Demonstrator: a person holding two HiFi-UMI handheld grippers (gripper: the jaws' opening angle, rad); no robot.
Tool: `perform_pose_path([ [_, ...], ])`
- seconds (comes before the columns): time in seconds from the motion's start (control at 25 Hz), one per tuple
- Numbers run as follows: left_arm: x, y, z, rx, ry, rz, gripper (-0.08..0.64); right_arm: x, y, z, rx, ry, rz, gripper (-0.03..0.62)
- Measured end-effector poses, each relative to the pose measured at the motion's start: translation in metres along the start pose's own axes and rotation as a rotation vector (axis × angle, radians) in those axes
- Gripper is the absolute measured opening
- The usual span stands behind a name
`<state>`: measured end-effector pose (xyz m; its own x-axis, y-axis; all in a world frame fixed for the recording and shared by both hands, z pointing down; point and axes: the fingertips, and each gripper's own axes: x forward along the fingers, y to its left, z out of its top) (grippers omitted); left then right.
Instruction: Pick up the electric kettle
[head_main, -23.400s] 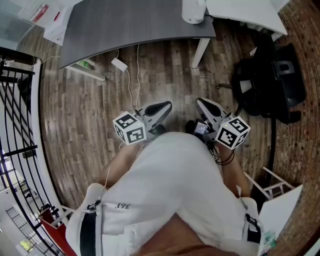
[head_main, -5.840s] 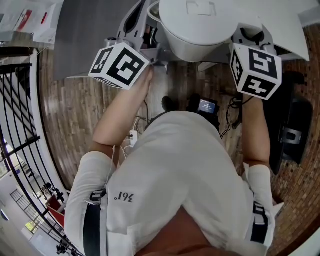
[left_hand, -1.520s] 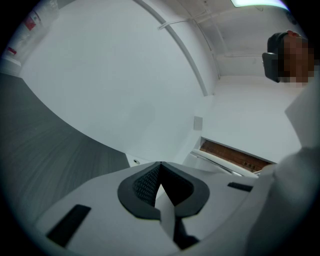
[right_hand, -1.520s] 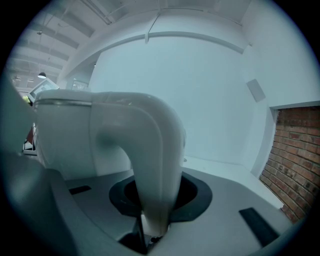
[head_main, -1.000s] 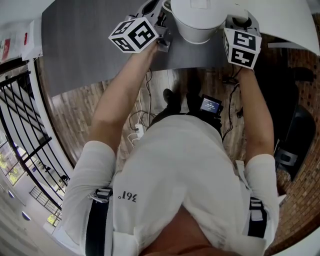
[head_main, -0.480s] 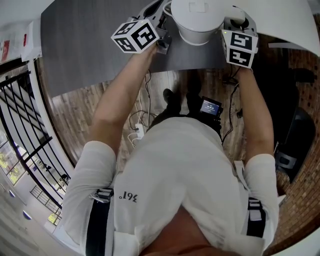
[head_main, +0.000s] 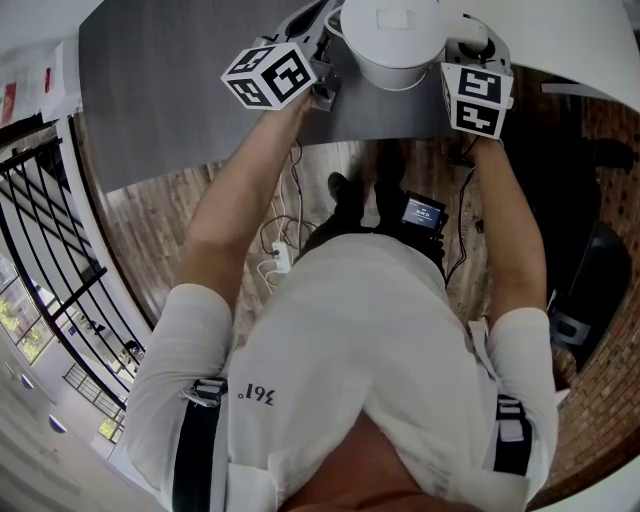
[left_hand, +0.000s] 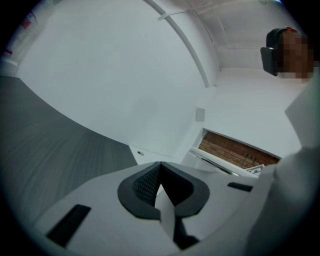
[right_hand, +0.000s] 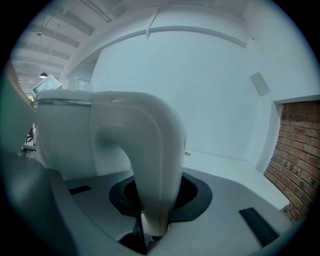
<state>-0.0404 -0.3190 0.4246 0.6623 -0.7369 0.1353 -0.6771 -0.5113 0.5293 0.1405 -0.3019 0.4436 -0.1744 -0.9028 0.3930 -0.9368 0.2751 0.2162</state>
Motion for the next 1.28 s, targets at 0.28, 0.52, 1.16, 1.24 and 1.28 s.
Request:
perform_pose_path([
  [0.28,0.002,0.002,-0.003,0.001,0.012,-0.008,-0.002,0.002,-0.001,0.000,-0.009,-0.008,-0.005,0.083],
  [0.52,0.002,0.002,-0.004,-0.003,0.013,-0.011,-0.002,0.002,-0.002,0.000,-0.001,-0.029,-0.011,0.083],
  [1.16,-0.001,-0.008,-0.005,-0.010,0.003,-0.046,-0.002,-0.005,-0.005,-0.016,0.005,-0.024,-0.022,0.083],
  [1.24,-0.002,-0.008,-0.006,-0.014,0.004,-0.040,-0.002,-0.005,-0.005,-0.017,0.008,-0.019,-0.020,0.083],
  [1.28,-0.002,-0.009,-0.007,-0.014,0.005,-0.038,-0.002,-0.005,-0.006,-0.017,0.013,-0.014,-0.018,0.083],
])
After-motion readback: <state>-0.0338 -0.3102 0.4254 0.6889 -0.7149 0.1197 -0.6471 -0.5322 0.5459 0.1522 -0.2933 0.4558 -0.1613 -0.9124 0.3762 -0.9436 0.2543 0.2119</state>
